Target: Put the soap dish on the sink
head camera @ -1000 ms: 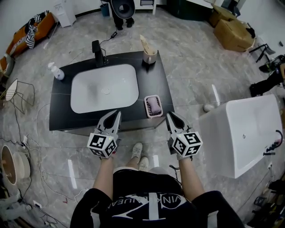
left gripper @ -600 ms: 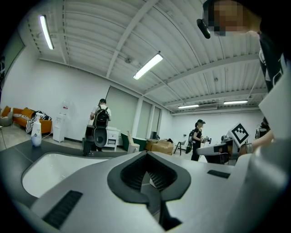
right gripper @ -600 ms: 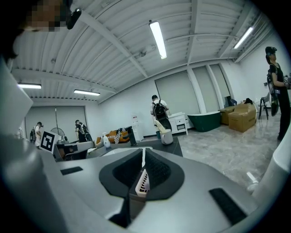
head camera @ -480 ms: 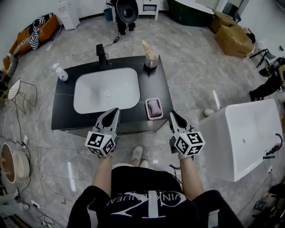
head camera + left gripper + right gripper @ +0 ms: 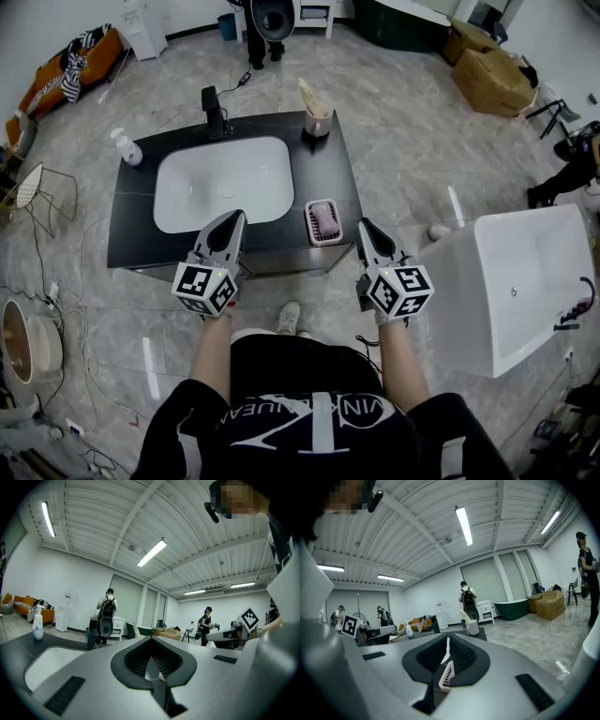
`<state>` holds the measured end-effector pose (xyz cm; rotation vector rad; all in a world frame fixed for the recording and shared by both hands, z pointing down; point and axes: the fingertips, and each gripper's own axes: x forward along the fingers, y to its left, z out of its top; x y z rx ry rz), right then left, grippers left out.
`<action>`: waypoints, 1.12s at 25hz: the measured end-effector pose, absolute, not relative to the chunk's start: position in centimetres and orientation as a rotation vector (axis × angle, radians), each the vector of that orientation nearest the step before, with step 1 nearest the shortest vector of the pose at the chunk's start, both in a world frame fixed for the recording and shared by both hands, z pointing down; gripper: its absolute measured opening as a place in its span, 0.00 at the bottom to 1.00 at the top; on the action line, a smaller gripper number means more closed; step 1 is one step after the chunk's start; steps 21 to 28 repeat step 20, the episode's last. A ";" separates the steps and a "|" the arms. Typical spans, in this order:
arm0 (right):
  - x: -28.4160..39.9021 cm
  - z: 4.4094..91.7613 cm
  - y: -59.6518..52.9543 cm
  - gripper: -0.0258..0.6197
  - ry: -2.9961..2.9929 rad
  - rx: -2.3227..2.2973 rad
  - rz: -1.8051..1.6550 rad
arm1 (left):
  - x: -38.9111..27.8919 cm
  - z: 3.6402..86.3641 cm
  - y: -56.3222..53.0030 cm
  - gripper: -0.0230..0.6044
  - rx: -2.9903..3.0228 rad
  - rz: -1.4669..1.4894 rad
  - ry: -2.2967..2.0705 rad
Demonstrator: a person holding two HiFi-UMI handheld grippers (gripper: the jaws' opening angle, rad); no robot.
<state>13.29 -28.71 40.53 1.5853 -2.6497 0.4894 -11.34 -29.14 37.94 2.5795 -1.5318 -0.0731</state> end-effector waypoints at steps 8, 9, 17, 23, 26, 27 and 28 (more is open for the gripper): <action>14.2 40.9 -28.8 0.10 -2.633 1.615 0.513 | -10.1 38.0 -30.0 0.06 2.602 -0.064 -1.497; 14.3 41.0 -28.9 0.10 -2.631 1.619 0.517 | -10.0 38.1 -30.1 0.06 2.604 -0.062 -1.493; 14.9 41.7 -28.7 0.10 -2.606 1.635 0.547 | -9.3 38.6 -30.4 0.06 2.601 -0.048 -1.470; 15.2 42.0 -28.8 0.10 -2.600 1.639 0.560 | -9.1 38.8 -30.5 0.06 2.602 -0.044 -1.463; 15.2 42.0 -28.8 0.10 -2.600 1.639 0.560 | -9.1 38.8 -30.5 0.06 2.602 -0.044 -1.463; 15.2 42.0 -28.8 0.10 -2.600 1.639 0.560 | -9.1 38.8 -30.5 0.06 2.602 -0.044 -1.463; 15.2 42.0 -28.8 0.10 -2.600 1.639 0.560 | -9.1 38.8 -30.5 0.06 2.602 -0.044 -1.463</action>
